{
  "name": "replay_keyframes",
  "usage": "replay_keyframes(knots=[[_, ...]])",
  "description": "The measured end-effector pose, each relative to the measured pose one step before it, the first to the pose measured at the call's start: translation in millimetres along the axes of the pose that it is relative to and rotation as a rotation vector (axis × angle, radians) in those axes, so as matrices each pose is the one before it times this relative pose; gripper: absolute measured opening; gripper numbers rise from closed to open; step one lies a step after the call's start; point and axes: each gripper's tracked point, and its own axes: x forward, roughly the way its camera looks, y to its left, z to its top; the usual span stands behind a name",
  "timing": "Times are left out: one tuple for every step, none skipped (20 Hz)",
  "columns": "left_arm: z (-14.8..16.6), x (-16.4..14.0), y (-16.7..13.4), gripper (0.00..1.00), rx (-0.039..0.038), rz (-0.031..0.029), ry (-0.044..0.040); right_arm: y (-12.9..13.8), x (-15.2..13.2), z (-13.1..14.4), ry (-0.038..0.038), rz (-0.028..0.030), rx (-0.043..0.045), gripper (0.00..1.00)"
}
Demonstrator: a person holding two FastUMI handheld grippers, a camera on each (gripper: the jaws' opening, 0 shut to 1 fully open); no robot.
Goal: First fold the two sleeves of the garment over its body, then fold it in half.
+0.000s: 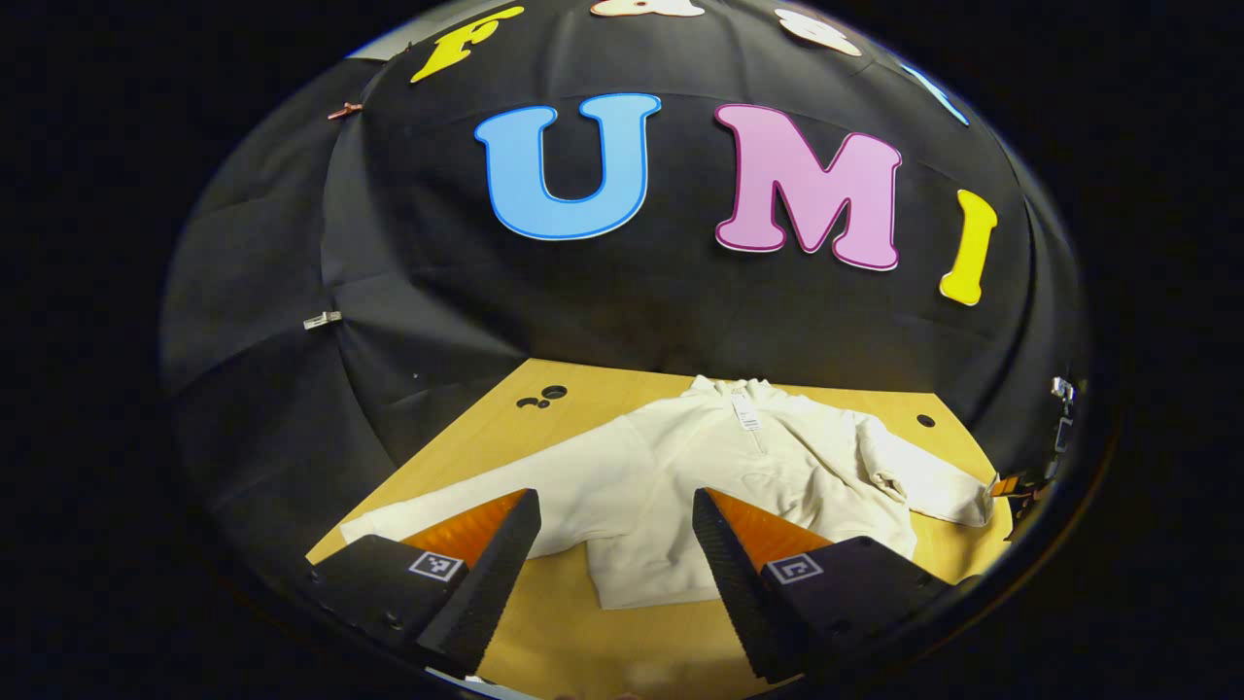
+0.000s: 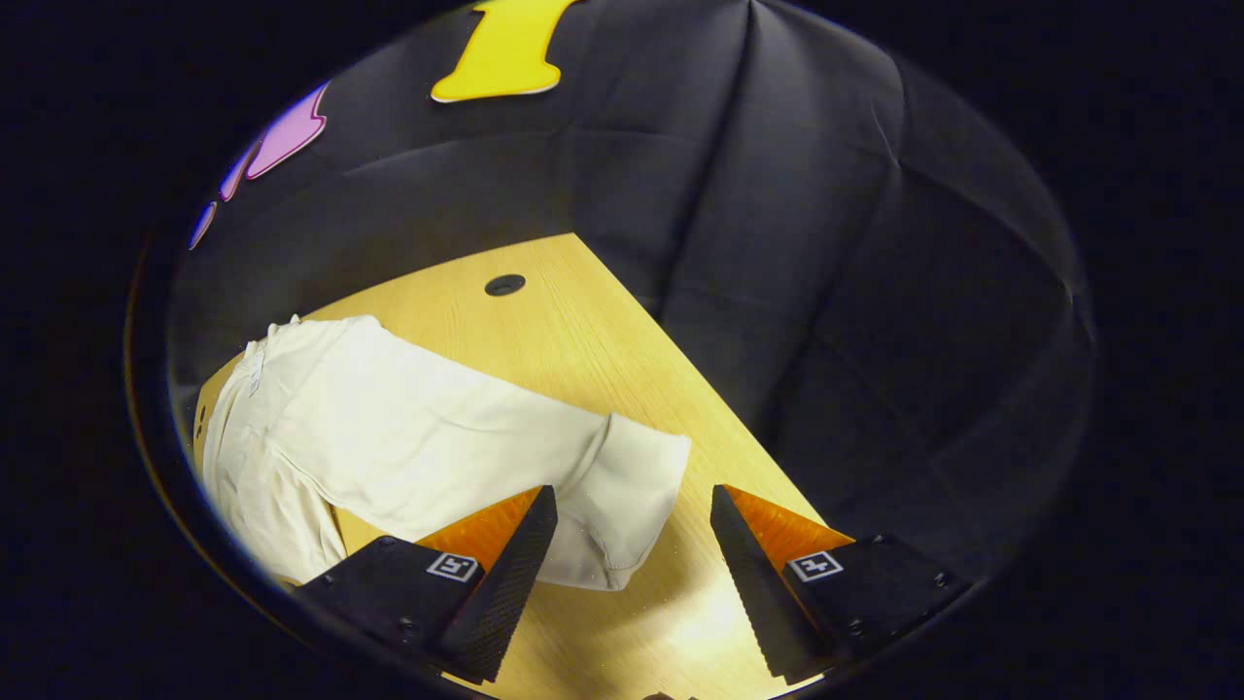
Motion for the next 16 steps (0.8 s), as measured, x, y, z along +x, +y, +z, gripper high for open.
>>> replay_keyframes(knots=[[0.16,0.75,1.54,0.97,-0.0013,0.0088,0.00311,0.2,3.84,-5.52,0.01526,0.0037,0.00823,0.98],[-0.47,0.18,0.22,0.98,-0.00154,0.00547,0.00224,1.28,4.54,-4.04,0.01092,0.00348,-0.00309,0.98],[-0.37,0.08,-0.91,0.98,-0.00296,0.00248,0.00409,-0.31,4.09,-4.18,0.01153,0.00065,-0.01765,0.98],[-0.65,-0.17,-1.86,0.98,-0.00874,-0.00065,0.00919,-1.44,2.94,-2.75,0.00785,-0.00538,-0.01993,0.98],[0.87,-0.31,-3.33,0.97,-0.01168,-0.00572,0.00573,1.06,5.29,-3.32,0.01097,0.00096,-0.00492,0.99],[1.4,-0.47,-3.92,0.98,-0.01057,-0.00605,0.00241,2.91,3.53,-0.25,0.00883,0.00907,0.01131,0.98],[3.3,-0.17,-3.41,0.98,-0.00653,-0.0033,-0.00313,2.1,0.17,1.6,-0.00195,0.01541,0.01692,0.98],[3.65,-0.41,-2.74,0.98,-0.00218,0.00069,-0.00471,1.88,1.53,-0.67,-0.00196,0.01369,0.01469,0.95],[2.7,0.3,-2.15,0.98,0.00106,0.00023,-0.00379,2.35,-0.08,-3.4,0.01034,0.02047,0.0166,0.95],[0.2,-0.12,-3.37,0.98,0.00292,-0.00145,-0.00359,0.21,0.54,1.99,-0.01733,0.00699,-0.00665,0.91],[0.97,0.27,-2.57,0.98,0.00596,-0.00123,-0.00283,2.2,1.77,-2.82,0.00672,0.01535,-0.01664,0.77],[-0.57,-0.01,-2.17,0.98,0.0069,0.00261,0.00132,2.59,-0.46,2.96,-0.0114,0.0111,-0.02134,0.83],[0.01,-0.13,-1.2,0.98,0.00461,0.00421,0.00096,4.07,-0.39,-0.21,0.00248,0.01421,-0.01357,0.67],[-0.24,-1.6,0.19,0.97,0.00074,0.00869,-0.00298,6.47,1.74,1.21,0.00233,0.01626,-0.00252,0.68],[0.54,-0.72,-0.87,0.97,-0.00231,0.00326,-0.00285,5.46,0.99,-0.3,0.00104,0.00666,-0.00821,0.46],[-1.6,-0.96,-1.91,0.98,-0.00365,-0.00224,0.00444,0.67,1.02,0.24,0.00411,0.0007,-0.02091,0.35]])
